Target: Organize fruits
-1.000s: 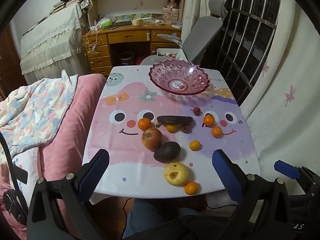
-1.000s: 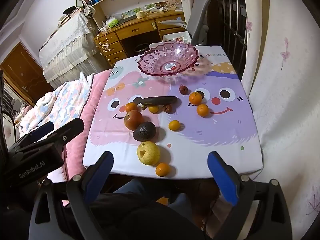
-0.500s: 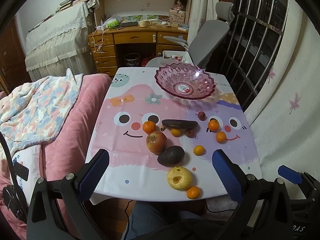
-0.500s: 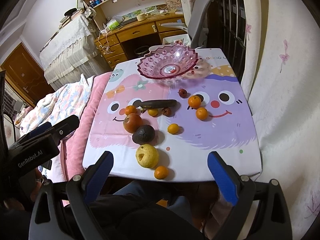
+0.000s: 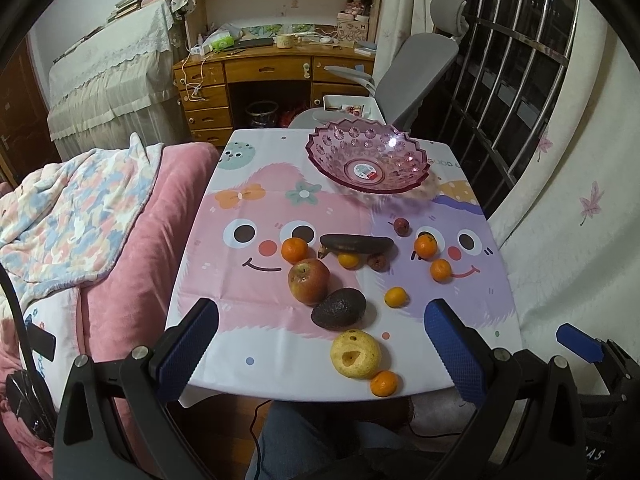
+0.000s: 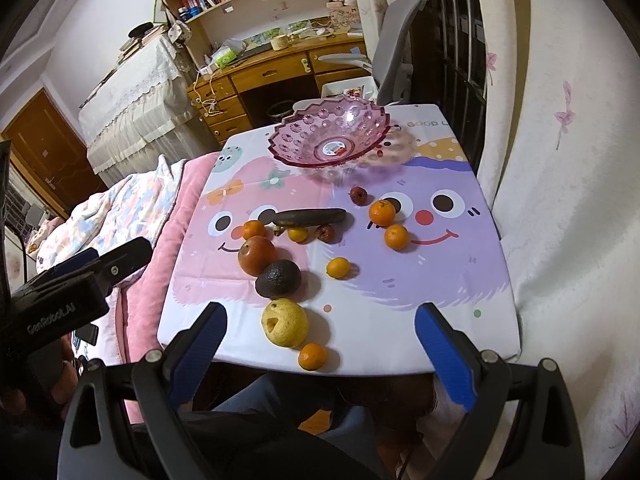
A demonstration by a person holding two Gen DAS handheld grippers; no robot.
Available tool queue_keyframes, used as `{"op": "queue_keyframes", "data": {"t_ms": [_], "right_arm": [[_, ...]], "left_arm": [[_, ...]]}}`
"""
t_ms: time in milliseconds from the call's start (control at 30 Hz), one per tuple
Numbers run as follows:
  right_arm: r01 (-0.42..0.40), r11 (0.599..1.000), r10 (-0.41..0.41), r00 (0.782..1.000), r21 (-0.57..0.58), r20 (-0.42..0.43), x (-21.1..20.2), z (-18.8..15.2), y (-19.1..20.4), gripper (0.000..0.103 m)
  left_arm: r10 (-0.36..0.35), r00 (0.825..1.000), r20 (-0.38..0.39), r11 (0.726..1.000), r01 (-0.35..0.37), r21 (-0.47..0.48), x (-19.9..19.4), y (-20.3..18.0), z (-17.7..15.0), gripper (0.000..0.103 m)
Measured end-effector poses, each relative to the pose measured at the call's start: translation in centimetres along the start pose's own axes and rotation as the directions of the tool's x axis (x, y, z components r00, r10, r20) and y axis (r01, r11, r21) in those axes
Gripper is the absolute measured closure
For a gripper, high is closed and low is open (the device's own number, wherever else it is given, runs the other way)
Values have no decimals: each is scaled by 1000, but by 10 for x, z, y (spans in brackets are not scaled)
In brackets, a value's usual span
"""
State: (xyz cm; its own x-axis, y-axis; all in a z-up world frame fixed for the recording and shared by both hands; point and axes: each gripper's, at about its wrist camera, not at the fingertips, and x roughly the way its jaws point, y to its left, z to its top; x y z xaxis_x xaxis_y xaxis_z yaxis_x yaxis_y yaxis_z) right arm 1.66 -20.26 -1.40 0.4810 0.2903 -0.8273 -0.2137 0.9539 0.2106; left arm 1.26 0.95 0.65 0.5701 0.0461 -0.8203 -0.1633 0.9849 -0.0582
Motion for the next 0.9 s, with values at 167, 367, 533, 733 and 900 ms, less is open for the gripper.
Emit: {"op": "queue_keyframes", "data": {"t_ms": [167, 367, 533, 733, 900], "right_arm": [[10, 998, -7, 999, -56, 54, -2, -4, 5, 7], [45, 989, -27, 992, -143, 127, 6, -13, 9, 7], [52, 977, -26, 991, -205, 129, 26, -27, 11, 7], [43, 945, -8, 994, -326, 107, 60, -51, 22, 7], [-5, 924, 31, 998, -382, 61, 90, -73, 26, 7]], "left_arm": [[-3, 1000, -8, 1000, 2, -18, 8, 2, -5, 1], [-27, 998, -58, 999, 24, -48, 31, 5, -10, 1], [-51, 989, -141, 997, 41, -71, 61, 8, -17, 1], [-87, 957, -276, 990, 52, -133, 108, 16, -33, 1], [-98, 931, -351, 987, 47, -151, 140, 14, -45, 1]]}}
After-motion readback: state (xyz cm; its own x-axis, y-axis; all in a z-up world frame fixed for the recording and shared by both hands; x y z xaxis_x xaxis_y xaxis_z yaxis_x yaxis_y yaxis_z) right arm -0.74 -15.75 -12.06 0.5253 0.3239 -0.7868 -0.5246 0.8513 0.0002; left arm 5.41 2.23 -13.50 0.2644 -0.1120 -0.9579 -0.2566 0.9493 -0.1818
